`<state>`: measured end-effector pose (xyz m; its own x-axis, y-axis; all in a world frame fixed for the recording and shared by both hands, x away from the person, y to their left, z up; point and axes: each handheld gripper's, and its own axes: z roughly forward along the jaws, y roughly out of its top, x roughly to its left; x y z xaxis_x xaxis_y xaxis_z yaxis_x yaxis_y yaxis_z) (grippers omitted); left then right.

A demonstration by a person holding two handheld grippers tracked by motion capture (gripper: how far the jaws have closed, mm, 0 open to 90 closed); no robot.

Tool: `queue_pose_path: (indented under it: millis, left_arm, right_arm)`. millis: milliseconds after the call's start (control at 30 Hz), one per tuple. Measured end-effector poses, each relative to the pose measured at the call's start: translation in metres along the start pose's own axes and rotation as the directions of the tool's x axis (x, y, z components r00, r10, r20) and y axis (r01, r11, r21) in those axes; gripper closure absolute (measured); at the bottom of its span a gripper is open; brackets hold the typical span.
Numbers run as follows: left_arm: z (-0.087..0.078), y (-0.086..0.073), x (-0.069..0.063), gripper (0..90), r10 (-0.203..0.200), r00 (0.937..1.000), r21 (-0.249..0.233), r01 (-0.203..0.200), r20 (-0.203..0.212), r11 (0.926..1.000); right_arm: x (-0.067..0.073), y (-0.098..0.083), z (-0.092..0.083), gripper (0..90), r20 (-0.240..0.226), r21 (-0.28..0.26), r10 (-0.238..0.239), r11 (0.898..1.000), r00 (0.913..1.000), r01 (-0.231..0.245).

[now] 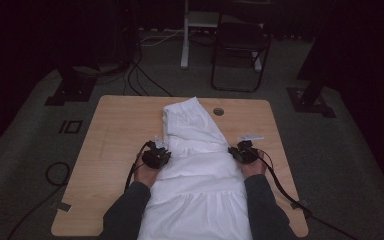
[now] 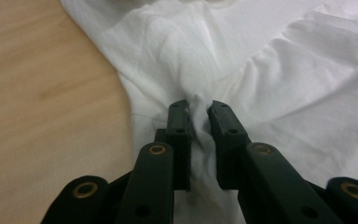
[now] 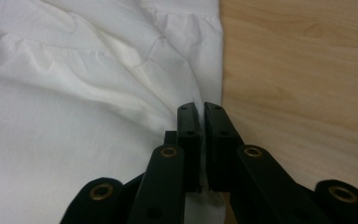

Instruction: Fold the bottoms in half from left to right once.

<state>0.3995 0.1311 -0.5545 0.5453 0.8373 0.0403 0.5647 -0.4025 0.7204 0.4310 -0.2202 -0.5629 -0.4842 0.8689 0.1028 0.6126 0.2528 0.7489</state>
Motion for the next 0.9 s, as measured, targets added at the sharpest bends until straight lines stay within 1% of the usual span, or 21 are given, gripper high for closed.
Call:
queue_pose_path:
  millis: [67,133,167,200,233,333,367,400,433,500,533,567,600,633,667,700,733,767,800,833,900]
  left_arm:
    - [-0.008,-0.010,-0.003,80.2,-0.009,0.9997,-0.013,0.010,0.023,0.9999]
    - [-0.017,-0.020,-0.007,80.1,-0.002,0.9992,-0.017,0.002,0.040,0.9999]
    - [-0.017,-0.020,-0.007,80.1,-0.002,0.9992,-0.017,0.002,0.040,0.9999]
    - [-0.026,-0.030,-0.010,80.1,-0.003,0.9981,-0.018,0.004,0.062,0.9998]
    - [-0.032,-0.037,-0.013,80.0,-0.013,0.9969,-0.024,0.015,0.078,0.9996]
    - [-0.046,-0.052,-0.018,79.8,0.002,0.9947,-0.030,0.001,0.103,0.9996]
    - [-0.046,-0.052,-0.018,79.8,0.002,0.9947,-0.030,0.001,0.103,0.9996]
    - [-0.052,-0.059,-0.019,79.8,0.004,0.9934,-0.029,0.000,0.115,0.9996]
    - [-0.054,-0.061,-0.020,79.8,0.002,0.9929,-0.035,0.003,0.119,0.9994]
    - [-0.053,-0.061,-0.018,79.5,0.001,0.9921,-0.035,0.003,0.126,0.9994]
    - [-0.053,-0.060,-0.018,79.2,0.002,0.9920,-0.036,0.002,0.126,0.9993]
    - [-0.051,-0.059,-0.018,79.0,0.006,0.9917,-0.043,-0.001,0.128,0.9991]
    - [-0.050,-0.058,-0.017,78.8,0.006,0.9916,-0.047,0.000,0.129,0.9989]
    - [-0.048,-0.057,-0.017,78.8,-0.001,0.9911,-0.047,0.008,0.133,0.9989]
    - [-0.047,-0.056,-0.017,78.8,-0.004,0.9912,-0.049,0.010,0.132,0.9988]
    - [-0.046,-0.056,-0.017,78.7,-0.002,0.9913,-0.052,0.009,0.131,0.9986]
    - [-0.046,-0.056,-0.017,78.6,-0.002,0.9914,-0.054,0.009,0.131,0.9985]
    - [-0.046,-0.056,-0.017,78.4,-0.002,0.9914,-0.054,0.009,0.131,0.9985]
    - [-0.045,-0.056,-0.017,78.4,-0.003,0.9912,-0.060,0.011,0.132,0.9981]
    - [-0.045,-0.057,-0.017,78.2,-0.003,0.9912,-0.061,0.011,0.132,0.9981]
    - [-0.046,-0.057,-0.017,78.2,-0.003,0.9915,-0.066,0.012,0.130,0.9978]
  right_arm:
    - [0.004,-0.005,-0.005,85.4,-0.007,0.001,-0.018,1.000,0.9998,0.018]
    - [0.010,-0.014,-0.013,85.4,-0.019,0.005,-0.033,0.999,0.9993,0.033]
    - [0.013,-0.018,-0.017,85.4,-0.027,0.005,-0.038,0.999,0.9989,0.038]
    - [0.015,-0.022,-0.021,85.4,-0.032,0.006,-0.047,0.999,0.9984,0.048]
    - [0.019,-0.027,-0.025,85.4,-0.039,0.008,-0.057,0.998,0.9976,0.057]
    - [0.029,-0.042,-0.039,85.4,-0.065,0.010,-0.091,0.996,0.9937,0.092]
    - [0.029,-0.042,-0.039,85.4,-0.065,0.010,-0.091,0.996,0.9937,0.092]
    - [0.032,-0.048,-0.045,85.6,-0.081,0.018,-0.099,0.995,0.9918,0.101]
    - [0.037,-0.054,-0.053,85.6,-0.104,0.034,-0.109,0.993,0.9885,0.113]
    - [0.040,-0.056,-0.059,84.5,-0.118,0.062,-0.118,0.990,0.9859,0.126]
    - [0.040,-0.055,-0.060,79.9,-0.114,0.076,-0.126,0.988,0.9854,0.135]
    - [0.041,-0.054,-0.061,74.2,-0.102,0.077,-0.137,0.986,0.9852,0.146]
    - [0.041,-0.051,-0.061,67.7,-0.092,0.057,-0.161,0.984,0.9827,0.166]
    - [0.040,-0.047,-0.062,63.7,-0.095,0.027,-0.174,0.984,0.9802,0.177]
    - [0.041,-0.040,-0.063,60.6,-0.106,-0.003,-0.170,0.985,0.9796,0.171]
    - [0.042,-0.033,-0.063,58.3,-0.108,-0.025,-0.182,0.983,0.9775,0.180]
    - [0.045,-0.026,-0.062,56.7,-0.111,-0.045,-0.200,0.980,0.9735,0.196]
    - [0.045,-0.026,-0.062,56.7,-0.111,-0.045,-0.200,0.980,0.9735,0.196]
    - [0.047,-0.020,-0.061,55.4,-0.118,-0.056,-0.206,0.978,0.9713,0.201]
    - [0.057,-0.003,-0.052,52.8,-0.136,-0.077,-0.257,0.966,0.9568,0.248]
    - [0.067,0.010,-0.041,48.7,-0.153,-0.081,-0.298,0.954,0.9422,0.289]
